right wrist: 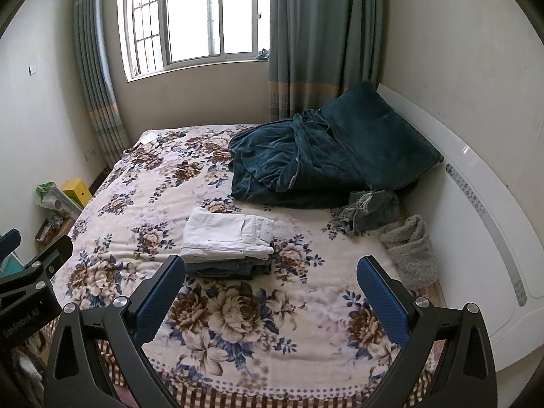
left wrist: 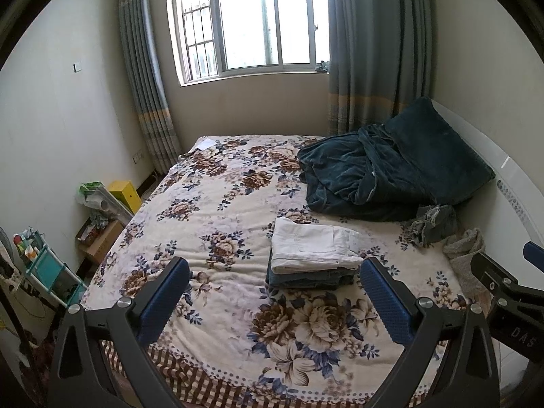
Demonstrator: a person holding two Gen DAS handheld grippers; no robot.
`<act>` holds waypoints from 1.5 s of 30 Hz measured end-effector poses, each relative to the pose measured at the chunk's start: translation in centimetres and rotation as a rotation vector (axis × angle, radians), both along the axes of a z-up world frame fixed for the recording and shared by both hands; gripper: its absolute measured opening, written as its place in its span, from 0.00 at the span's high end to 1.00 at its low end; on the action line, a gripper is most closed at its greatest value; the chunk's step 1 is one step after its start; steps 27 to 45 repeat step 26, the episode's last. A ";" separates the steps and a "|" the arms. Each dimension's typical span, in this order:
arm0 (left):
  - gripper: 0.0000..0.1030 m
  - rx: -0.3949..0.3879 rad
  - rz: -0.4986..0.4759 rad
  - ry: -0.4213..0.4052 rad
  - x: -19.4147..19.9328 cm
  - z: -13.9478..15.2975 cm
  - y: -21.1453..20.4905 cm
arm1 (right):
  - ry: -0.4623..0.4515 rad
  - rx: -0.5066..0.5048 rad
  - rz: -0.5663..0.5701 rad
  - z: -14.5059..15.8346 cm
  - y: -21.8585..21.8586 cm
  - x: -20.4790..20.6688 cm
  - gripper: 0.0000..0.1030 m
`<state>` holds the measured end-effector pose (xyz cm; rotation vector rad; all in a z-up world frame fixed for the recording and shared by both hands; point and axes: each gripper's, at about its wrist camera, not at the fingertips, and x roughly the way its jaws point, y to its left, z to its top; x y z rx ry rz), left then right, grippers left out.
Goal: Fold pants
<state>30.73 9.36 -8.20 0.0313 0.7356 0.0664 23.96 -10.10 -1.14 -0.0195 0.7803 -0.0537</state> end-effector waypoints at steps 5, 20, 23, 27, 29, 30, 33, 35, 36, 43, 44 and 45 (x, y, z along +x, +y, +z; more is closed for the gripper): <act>0.00 -0.003 0.009 0.001 0.0 0.2 -0.3 | 0.001 0.003 0.002 0.1 0.1 0.0 0.00; 0.00 -0.012 0.017 -0.001 -0.3 0.3 -0.3 | 0.002 0.002 0.002 0.1 0.1 0.0 0.00; 0.00 -0.010 0.027 -0.008 -0.4 0.5 -0.4 | 0.002 0.003 0.004 0.1 0.2 0.1 0.00; 0.00 -0.011 0.028 -0.009 -0.4 0.7 -0.4 | 0.003 0.010 0.005 0.1 0.3 0.0 0.00; 0.00 -0.011 0.028 -0.009 -0.4 0.7 -0.4 | 0.003 0.010 0.005 0.1 0.3 0.0 0.00; 0.00 -0.011 0.028 -0.009 -0.4 0.7 -0.4 | 0.003 0.010 0.005 0.1 0.3 0.0 0.00; 0.00 -0.011 0.028 -0.009 -0.4 0.7 -0.4 | 0.003 0.010 0.005 0.1 0.3 0.0 0.00; 0.00 -0.011 0.028 -0.009 -0.4 0.7 -0.4 | 0.003 0.010 0.005 0.1 0.3 0.0 0.00; 0.00 -0.011 0.028 -0.009 -0.4 0.7 -0.4 | 0.003 0.010 0.005 0.1 0.3 0.0 0.00; 0.00 -0.011 0.028 -0.009 -0.4 0.7 -0.4 | 0.003 0.010 0.005 0.1 0.3 0.0 0.00; 0.00 -0.011 0.028 -0.009 -0.4 0.7 -0.4 | 0.003 0.010 0.005 0.1 0.3 0.0 0.00; 0.00 -0.011 0.028 -0.009 -0.4 0.7 -0.4 | 0.003 0.010 0.005 0.1 0.3 0.0 0.00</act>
